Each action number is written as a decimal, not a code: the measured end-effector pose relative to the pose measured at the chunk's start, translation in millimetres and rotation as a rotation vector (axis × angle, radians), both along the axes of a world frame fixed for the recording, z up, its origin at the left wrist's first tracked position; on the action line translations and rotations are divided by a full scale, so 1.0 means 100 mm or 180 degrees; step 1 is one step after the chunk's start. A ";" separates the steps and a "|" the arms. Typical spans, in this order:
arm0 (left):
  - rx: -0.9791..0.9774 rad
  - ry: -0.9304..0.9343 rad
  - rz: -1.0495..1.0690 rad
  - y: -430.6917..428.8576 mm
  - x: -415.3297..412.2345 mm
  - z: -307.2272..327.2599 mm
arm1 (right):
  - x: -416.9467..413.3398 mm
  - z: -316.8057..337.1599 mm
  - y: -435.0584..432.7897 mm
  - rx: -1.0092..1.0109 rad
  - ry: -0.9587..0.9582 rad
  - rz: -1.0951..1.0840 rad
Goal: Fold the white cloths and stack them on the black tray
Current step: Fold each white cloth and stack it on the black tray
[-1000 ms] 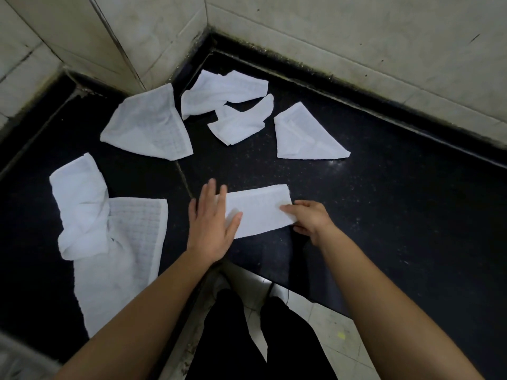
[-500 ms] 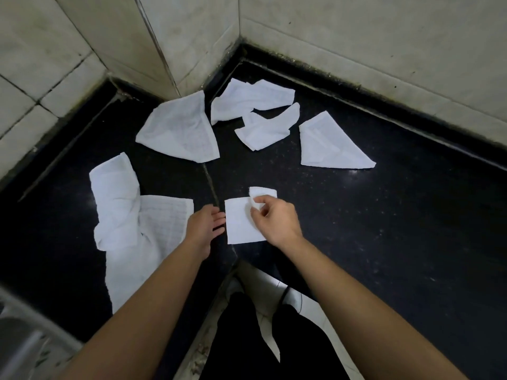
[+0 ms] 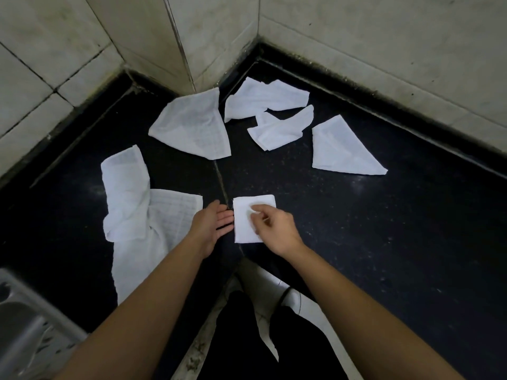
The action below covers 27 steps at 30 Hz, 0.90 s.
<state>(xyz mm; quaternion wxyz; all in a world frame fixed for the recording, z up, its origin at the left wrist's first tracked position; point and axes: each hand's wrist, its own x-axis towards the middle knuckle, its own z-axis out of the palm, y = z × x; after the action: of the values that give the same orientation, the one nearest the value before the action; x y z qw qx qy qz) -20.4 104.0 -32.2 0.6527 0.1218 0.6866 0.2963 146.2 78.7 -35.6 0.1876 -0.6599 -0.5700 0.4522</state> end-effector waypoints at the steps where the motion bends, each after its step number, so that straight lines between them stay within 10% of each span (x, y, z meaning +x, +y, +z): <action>1: 0.0097 0.0257 -0.0170 -0.02 0.01 0.01 | 0.12 0.00 -0.02 0.0203 -0.0117 0.0029; 6: 0.2128 0.2809 -0.2796 -0.28 -0.07 -0.08 | 0.61 -0.06 -0.03 0.1304 -0.1507 0.1282; 10: 0.2182 0.3572 -0.4348 -0.26 -0.11 -0.32 | 0.64 -0.25 0.08 0.1217 -0.2339 0.2333; 20: 0.2431 0.4029 -0.4765 -0.23 -0.31 -0.62 | 0.66 -0.42 0.07 0.0871 -0.2545 0.2479; 27: 0.2379 0.4028 -0.4786 -0.26 -0.30 -0.61 | 0.43 -0.19 0.00 0.0372 -0.1809 0.0160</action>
<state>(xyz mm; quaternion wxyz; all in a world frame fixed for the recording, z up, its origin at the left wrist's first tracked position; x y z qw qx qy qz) -50.5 78.5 -92.8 0.1118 0.8428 0.5149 -0.1098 189.0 79.1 -54.5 0.0469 -0.7339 -0.6410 0.2201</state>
